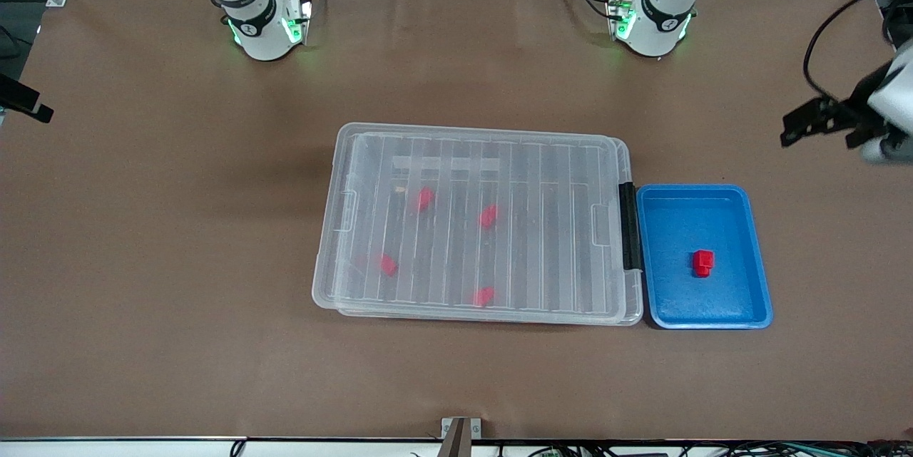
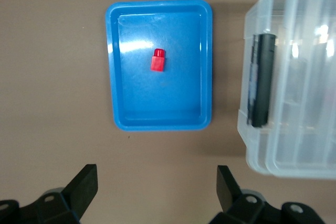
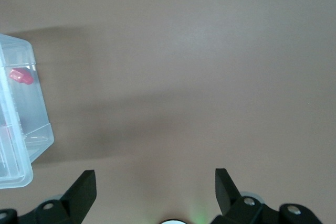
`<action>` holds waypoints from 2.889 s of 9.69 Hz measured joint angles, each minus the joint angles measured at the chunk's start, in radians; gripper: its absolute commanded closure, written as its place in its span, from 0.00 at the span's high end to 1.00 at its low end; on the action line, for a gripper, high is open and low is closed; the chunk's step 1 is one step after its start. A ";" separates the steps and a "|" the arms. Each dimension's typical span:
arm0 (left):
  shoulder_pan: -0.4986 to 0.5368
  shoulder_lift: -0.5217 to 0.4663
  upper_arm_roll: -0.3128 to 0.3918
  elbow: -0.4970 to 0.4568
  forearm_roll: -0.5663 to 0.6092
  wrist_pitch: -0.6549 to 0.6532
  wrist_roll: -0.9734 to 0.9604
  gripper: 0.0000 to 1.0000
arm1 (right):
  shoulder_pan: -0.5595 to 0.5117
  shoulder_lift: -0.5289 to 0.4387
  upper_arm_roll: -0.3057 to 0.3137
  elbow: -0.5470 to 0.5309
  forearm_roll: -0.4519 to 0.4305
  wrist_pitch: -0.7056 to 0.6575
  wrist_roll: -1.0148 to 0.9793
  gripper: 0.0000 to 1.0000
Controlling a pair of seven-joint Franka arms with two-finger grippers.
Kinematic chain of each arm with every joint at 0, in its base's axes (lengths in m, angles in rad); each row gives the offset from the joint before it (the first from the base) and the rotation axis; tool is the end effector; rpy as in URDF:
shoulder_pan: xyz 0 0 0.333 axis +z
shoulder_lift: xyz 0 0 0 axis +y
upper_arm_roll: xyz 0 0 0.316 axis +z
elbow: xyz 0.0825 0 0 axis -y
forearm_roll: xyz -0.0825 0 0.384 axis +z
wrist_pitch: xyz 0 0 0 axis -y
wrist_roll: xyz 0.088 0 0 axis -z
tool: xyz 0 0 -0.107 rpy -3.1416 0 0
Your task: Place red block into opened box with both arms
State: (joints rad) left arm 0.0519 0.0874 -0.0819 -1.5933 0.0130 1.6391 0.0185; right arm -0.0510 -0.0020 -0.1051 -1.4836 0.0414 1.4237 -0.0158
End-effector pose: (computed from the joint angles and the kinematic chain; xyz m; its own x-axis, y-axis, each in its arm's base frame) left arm 0.5837 -0.0143 0.5701 0.9979 -0.0493 -0.0414 -0.0496 -0.9988 -0.0050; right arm 0.5329 -0.0790 0.6537 0.9894 -0.1336 -0.0571 -0.1361 -0.9898 -0.0423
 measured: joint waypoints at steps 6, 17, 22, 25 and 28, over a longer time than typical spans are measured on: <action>0.027 0.294 0.003 -0.162 0.034 0.467 -0.001 1.00 | 0.322 0.179 0.018 -0.051 0.017 0.227 0.104 1.00; 0.051 0.582 -0.005 -0.120 0.097 0.648 -0.003 0.26 | 0.481 0.406 0.018 -0.212 0.047 0.645 0.188 1.00; 0.052 0.562 -0.007 -0.102 0.078 0.643 -0.003 0.01 | 0.468 0.422 -0.001 -0.213 0.047 0.662 0.187 1.00; 0.046 0.410 -0.015 -0.059 0.077 0.470 -0.004 0.01 | 0.415 0.423 -0.007 -0.213 0.042 0.641 0.178 1.00; 0.042 0.334 -0.081 0.016 0.077 0.272 -0.084 0.01 | 0.336 0.422 -0.011 -0.210 0.039 0.588 0.128 1.00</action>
State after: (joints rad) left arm 0.0937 0.4210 -0.1630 -1.5777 0.0898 1.9112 -0.0658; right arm 0.2849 0.4202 -0.1157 -1.6935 0.0803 2.0114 0.1117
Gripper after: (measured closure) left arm 0.648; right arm 0.000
